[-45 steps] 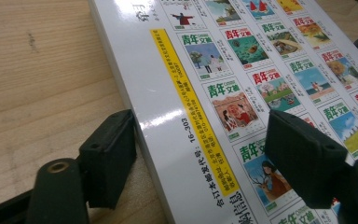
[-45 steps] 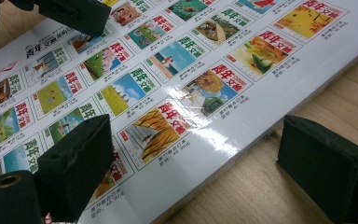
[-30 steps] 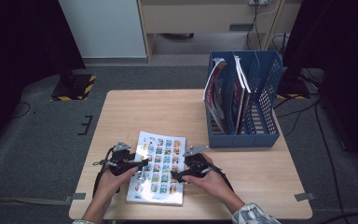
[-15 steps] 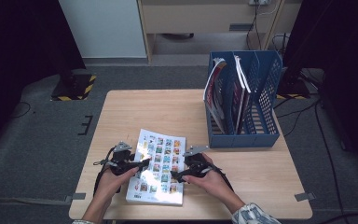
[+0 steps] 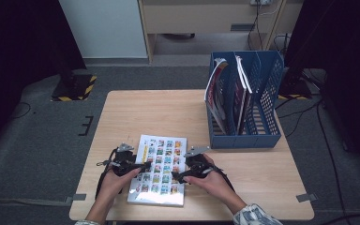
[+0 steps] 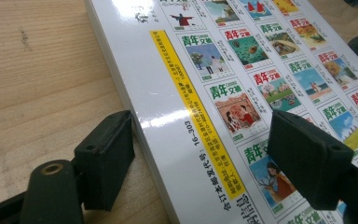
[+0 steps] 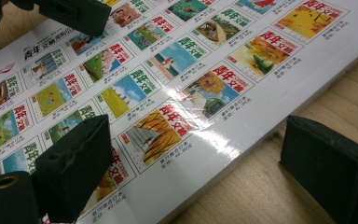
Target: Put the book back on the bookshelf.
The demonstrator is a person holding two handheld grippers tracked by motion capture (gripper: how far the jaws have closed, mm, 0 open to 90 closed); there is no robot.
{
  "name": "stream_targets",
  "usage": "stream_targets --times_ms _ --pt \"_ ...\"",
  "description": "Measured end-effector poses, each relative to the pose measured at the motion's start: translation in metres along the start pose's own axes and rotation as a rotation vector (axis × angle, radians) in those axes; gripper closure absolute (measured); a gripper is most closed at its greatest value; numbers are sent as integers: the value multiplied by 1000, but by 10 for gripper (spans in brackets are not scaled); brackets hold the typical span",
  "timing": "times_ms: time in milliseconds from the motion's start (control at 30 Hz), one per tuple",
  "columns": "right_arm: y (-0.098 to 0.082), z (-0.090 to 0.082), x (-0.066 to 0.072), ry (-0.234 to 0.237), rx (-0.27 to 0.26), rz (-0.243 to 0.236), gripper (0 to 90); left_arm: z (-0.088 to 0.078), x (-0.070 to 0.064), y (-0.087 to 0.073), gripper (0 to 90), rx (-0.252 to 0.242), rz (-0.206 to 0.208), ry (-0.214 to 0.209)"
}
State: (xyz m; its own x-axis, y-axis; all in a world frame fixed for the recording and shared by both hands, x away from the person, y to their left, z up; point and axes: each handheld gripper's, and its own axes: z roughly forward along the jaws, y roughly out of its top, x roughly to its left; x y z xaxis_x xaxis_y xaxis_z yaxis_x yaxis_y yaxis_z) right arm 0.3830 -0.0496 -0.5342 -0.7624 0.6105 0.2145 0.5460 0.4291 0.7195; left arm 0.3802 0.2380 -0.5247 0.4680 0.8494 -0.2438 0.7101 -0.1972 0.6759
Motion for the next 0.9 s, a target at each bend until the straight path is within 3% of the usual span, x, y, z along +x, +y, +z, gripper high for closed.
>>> stream_targets --times_ms 167,467,633,733,900 --pt "0 0 0 1 1 -1 91 -1 2 0 259 1 -12 -3" --pt "0 0 0 1 2 2 83 -9 -1 3 344 -26 2 5" --pt "0 0 0 -1 3 2 80 -17 -5 5 408 -64 -4 -52" --pt "0 1 0 -3 2 -1 79 -16 -9 6 414 -51 27 -24" --pt "0 1 0 -3 3 -2 74 -17 -10 8 453 -52 20 -61"
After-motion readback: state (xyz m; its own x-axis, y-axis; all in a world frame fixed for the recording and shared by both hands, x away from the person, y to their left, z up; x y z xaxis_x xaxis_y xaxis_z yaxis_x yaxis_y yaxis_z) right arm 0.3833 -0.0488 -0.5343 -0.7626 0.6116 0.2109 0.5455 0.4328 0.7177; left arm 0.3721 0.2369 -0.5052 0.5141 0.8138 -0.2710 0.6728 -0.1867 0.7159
